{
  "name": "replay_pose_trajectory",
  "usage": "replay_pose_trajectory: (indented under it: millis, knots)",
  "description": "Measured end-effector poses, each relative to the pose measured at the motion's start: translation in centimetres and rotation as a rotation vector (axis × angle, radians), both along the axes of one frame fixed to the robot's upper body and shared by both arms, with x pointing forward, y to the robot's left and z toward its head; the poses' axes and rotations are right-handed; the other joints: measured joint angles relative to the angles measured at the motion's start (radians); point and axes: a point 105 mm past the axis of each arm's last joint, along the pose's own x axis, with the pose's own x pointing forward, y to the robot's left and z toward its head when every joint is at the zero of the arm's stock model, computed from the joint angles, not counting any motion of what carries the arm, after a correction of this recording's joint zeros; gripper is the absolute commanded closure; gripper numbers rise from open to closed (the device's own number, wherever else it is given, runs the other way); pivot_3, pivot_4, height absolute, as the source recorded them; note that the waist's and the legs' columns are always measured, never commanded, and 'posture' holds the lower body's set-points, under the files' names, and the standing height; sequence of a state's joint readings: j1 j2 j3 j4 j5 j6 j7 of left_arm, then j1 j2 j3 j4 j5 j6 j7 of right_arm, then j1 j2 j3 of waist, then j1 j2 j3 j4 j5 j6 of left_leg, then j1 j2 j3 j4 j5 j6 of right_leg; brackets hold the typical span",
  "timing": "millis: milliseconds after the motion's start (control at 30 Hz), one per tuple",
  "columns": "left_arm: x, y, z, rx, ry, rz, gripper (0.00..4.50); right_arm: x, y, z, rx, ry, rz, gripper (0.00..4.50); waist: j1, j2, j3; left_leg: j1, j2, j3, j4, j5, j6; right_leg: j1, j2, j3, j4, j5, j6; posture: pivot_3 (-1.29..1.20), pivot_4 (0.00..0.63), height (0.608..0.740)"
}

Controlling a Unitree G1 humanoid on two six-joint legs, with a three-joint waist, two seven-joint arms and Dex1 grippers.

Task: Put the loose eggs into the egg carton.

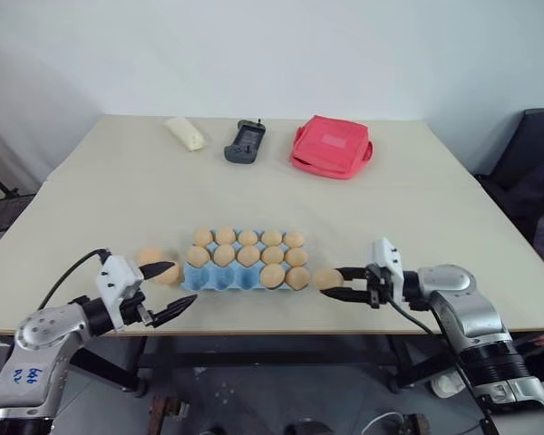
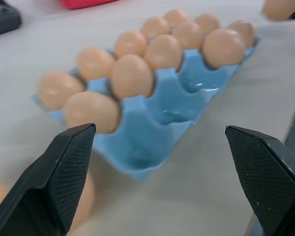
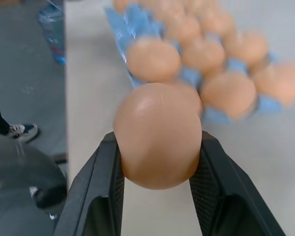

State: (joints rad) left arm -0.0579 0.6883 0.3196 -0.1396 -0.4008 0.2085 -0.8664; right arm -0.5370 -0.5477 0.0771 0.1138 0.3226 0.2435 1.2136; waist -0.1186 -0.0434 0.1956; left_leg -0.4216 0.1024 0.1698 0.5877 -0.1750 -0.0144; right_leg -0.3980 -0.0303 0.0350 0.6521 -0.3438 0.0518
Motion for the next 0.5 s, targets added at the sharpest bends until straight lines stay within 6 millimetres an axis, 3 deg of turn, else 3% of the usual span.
replay_pose_trajectory:
  millis: [100, 233, 400, 500]
  knots:
    - [-0.1, 1.4, -0.1, -0.019, 0.006, 0.059, 0.00, -0.4, 4.8, 0.9, 0.030, -0.008, 0.061, 2.87, -0.012, 0.000, 0.000, 0.000, 0.000, 0.000, -0.002, 0.000, -0.001, -0.001, -0.001, -0.001, 0.000, -0.009, -0.016, 0.00, 0.150, 0.740]
    - [-0.4, 2.3, -0.4, -0.024, 0.014, 0.099, 0.00, -0.4, 9.3, 1.3, 0.025, -0.018, 0.096, 2.87, -0.016, 0.000, 0.000, -0.002, -0.001, 0.001, -0.004, 0.000, -0.001, -0.002, -0.002, -0.001, 0.000, -0.006, -0.011, 0.00, 0.150, 0.740]
    - [-0.9, 2.1, -0.8, -0.026, 0.023, 0.116, 0.00, 0.9, 12.1, 1.1, -0.008, -0.052, 0.075, 2.87, -0.014, -0.002, -0.001, -0.005, -0.002, 0.002, -0.007, 0.001, -0.002, -0.007, -0.002, -0.003, 0.000, -0.004, -0.007, 0.00, 0.150, 0.740]
    - [-1.2, 1.9, -0.7, -0.028, 0.018, 0.118, 0.00, 1.4, 12.2, 0.2, -0.027, -0.042, 0.057, 2.09, -0.013, -0.002, -0.001, -0.009, -0.002, 0.003, -0.007, 0.002, -0.004, -0.013, -0.001, -0.003, 0.002, -0.004, -0.006, 0.00, 0.150, 0.740]
